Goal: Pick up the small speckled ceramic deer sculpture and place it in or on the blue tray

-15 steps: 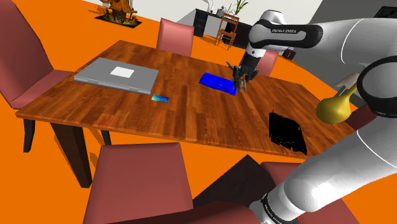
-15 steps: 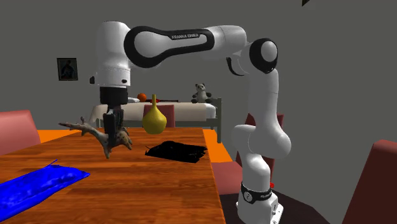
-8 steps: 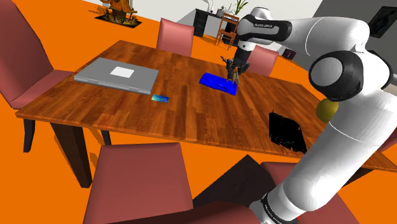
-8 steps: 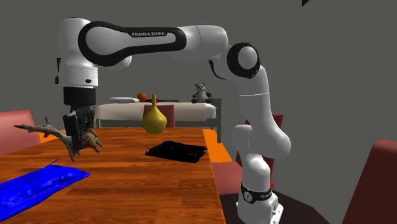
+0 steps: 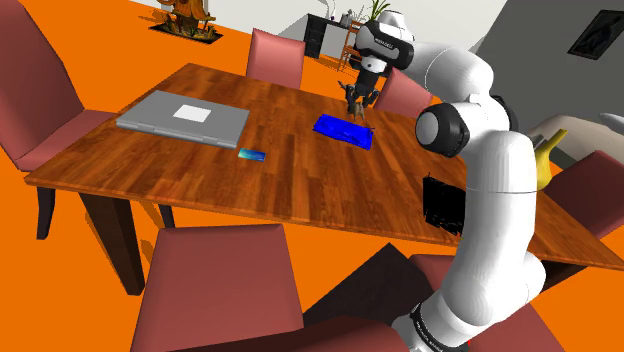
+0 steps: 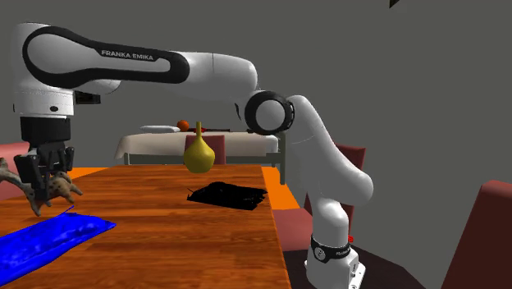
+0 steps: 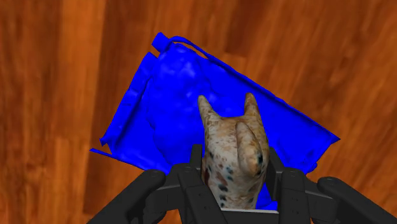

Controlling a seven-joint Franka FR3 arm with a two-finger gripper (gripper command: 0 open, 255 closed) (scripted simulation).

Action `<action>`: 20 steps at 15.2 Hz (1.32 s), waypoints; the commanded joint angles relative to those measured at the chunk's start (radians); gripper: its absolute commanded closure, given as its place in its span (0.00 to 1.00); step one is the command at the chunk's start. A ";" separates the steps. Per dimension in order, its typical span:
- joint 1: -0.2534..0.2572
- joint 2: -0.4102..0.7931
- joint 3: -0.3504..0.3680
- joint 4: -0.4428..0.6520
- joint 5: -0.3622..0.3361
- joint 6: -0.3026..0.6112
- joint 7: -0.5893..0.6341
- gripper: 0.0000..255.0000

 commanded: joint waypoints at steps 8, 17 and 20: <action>-0.022 0.107 0.009 0.079 0.017 0.027 -0.005 1.00; -0.019 0.101 0.008 0.054 0.016 0.045 -0.006 1.00; -0.019 0.103 0.009 0.061 0.017 0.041 -0.006 0.00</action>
